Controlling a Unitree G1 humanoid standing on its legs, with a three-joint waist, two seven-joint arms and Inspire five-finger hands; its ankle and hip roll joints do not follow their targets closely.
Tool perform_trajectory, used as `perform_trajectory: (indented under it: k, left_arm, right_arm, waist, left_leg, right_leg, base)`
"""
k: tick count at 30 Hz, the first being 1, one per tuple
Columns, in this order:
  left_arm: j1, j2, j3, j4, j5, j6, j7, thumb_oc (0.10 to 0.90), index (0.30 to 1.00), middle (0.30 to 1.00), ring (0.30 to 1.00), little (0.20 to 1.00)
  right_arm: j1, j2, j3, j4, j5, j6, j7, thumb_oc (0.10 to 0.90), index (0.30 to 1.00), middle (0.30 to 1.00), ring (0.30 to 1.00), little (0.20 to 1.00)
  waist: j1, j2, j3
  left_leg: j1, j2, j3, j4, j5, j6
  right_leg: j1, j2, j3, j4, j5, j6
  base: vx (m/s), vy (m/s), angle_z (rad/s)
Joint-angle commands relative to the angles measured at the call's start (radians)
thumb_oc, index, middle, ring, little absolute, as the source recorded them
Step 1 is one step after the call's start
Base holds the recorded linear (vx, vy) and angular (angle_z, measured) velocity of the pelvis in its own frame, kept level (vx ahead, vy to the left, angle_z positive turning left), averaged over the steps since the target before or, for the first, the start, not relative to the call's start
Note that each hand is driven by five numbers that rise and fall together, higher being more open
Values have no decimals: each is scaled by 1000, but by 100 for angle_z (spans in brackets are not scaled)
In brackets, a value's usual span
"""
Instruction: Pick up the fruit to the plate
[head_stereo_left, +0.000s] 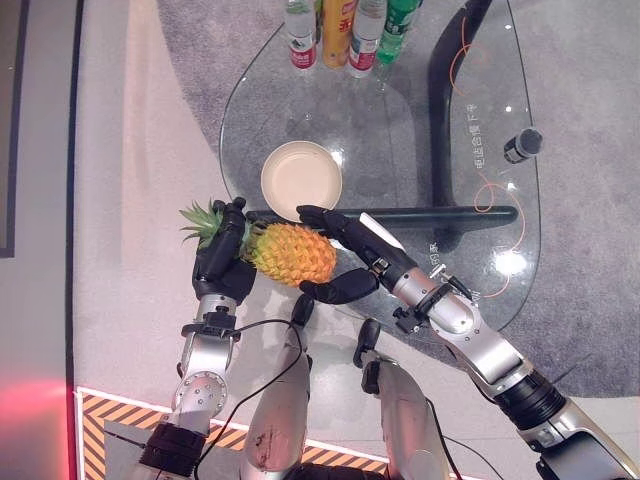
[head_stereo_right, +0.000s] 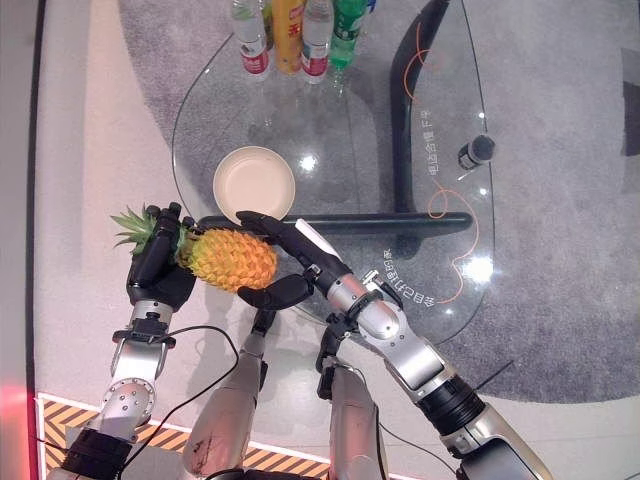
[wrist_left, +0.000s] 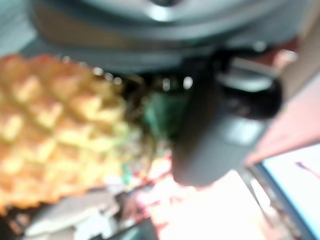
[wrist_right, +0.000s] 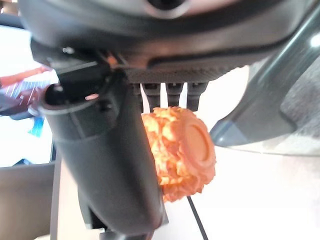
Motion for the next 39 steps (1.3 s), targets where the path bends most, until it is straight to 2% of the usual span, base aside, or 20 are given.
perform_trajectory:
  k: [1,5,11,15,19,23,28,35,39]
  left_arm:
    - [-10,7,85,-213,98,-117,-80,100,300,300,300,200]
    - [-20,18,107,-196,203,-199,-31,100,300,300,300,200]
    - [-44,15,136,-164,248,-267,30,100,300,300,300,200]
    - [-75,33,145,-139,420,-364,145,100,300,300,300,200]
    - [-114,59,155,-109,577,-411,262,100,300,300,300,200]
    - [-162,95,167,-65,698,-443,365,100,300,300,300,200]
    - [-202,121,167,-41,800,-472,442,100,300,300,300,200]
    - [-318,148,141,27,982,-503,581,100,300,300,300,200]
    - [-375,146,121,71,1026,-522,628,100,300,300,300,200]
  right_arm:
    - [-17,-24,-115,-155,-34,-94,-58,800,900,900,900,900]
    - [11,-35,-140,-159,-34,-81,-54,800,900,900,900,900]
    - [41,-36,-142,-146,-22,-64,-35,800,900,900,900,900]
    - [48,-38,-123,-122,1,-48,-34,800,900,900,900,900]
    - [40,-42,-112,-101,25,-23,-37,800,900,900,900,900]
    - [43,-48,-98,-67,45,-9,-27,800,900,900,900,900]
    - [49,-54,-87,-38,62,0,-2,800,900,900,900,900]
    - [-10,-58,-13,8,107,76,76,800,900,900,900,900]
    - [-31,-47,28,20,155,121,86,800,900,900,900,900]
  waist:
    - [-14,-18,-27]
    - [-24,-13,-27]
    - [-35,-13,-27]
    - [-42,-15,-27]
    - [-50,-16,-27]
    - [-64,-17,-27]
    - [-78,-16,-27]
    - [-102,-12,-27]
    - [-116,-4,-27]
  left_leg:
    - [10,-97,58,146,-184,80]
    - [10,-95,66,149,-183,79]
    - [5,-92,75,155,-182,76]
    - [-2,-91,82,158,-178,73]
    - [-8,-89,88,159,-177,70]
    - [-23,-86,101,164,-174,67]
    - [-43,-83,114,168,-172,66]
    - [-120,-78,139,189,-162,55]
    - [-158,-75,153,195,-158,49]
  right_leg:
    - [46,60,63,-105,114,46]
    - [41,58,66,-96,109,46]
    - [29,57,72,-81,104,48]
    - [20,57,76,-73,102,49]
    - [10,56,80,-68,101,49]
    - [-8,56,88,-61,102,51]
    - [-34,56,98,-54,104,52]
    - [-119,62,110,-35,111,48]
    - [-169,66,117,-25,114,44]
  base:
    - [4,20,-4]
    - [12,40,-1]
    - [9,20,-4]
    - [4,21,-8]
    - [-2,14,-1]
    - [-16,49,-2]
    - [-25,55,-4]
    - [-40,62,-8]
    - [-34,88,-10]
